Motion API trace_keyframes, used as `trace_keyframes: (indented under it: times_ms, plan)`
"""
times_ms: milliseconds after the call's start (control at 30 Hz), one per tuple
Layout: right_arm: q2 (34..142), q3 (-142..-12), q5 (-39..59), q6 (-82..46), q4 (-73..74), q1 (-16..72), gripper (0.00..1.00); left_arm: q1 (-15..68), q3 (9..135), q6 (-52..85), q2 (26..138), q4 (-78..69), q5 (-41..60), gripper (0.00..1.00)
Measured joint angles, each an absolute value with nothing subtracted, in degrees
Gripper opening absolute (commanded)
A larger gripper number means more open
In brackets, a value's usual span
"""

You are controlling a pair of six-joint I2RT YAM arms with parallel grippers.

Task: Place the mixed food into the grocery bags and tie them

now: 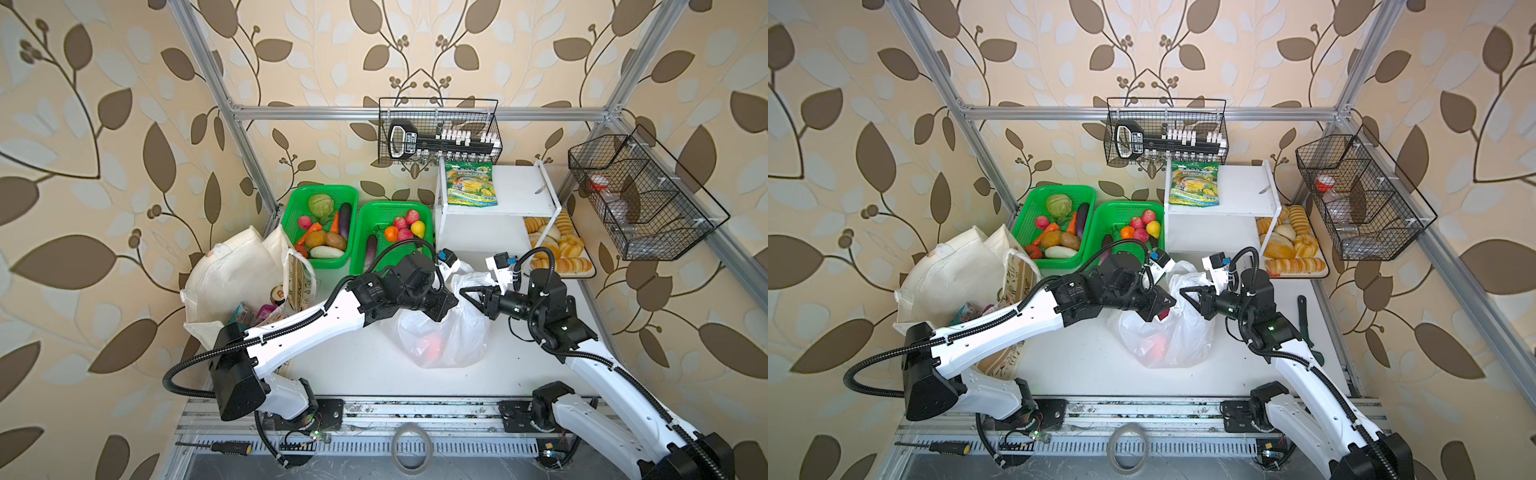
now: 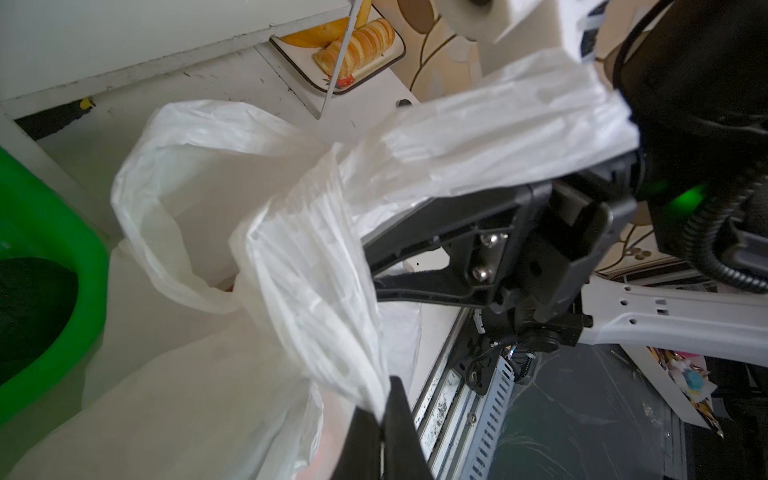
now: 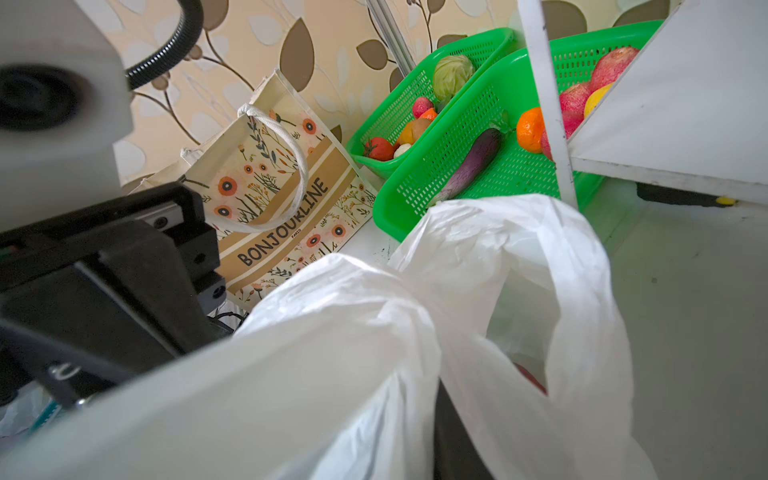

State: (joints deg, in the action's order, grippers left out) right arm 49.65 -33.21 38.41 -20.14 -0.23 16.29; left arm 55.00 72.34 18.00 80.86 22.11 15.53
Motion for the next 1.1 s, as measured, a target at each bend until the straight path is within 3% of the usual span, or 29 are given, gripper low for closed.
trace_keyframes:
  times_ms: [233, 400, 600, 933, 1100]
  plan:
    - [49.6, -33.1, 42.2, -22.2, -0.1, 14.8, 0.6, 55.0, 70.1, 18.0, 80.4, 22.5, 16.5, 0.0]
    - [51.2, -33.1, 47.1, -25.1, 0.6, 14.5, 0.69, 55.0, 67.0, 18.2, 79.9, 22.8, 16.4, 0.0]
    - [53.1, -33.1, 47.9, -27.8, 0.8, 14.9, 0.73, 55.0, 65.3, 18.5, 79.8, 21.2, 17.1, 0.0]
    - [56.2, -34.0, 38.9, -27.9, -1.6, 19.2, 0.71, 55.1, 65.2, 19.3, 79.9, 18.1, 17.9, 0.0]
    - [56.3, -34.1, 38.1, -28.7, -1.5, 19.3, 0.74, 55.2, 65.0, 19.3, 80.6, 17.9, 17.9, 0.0]
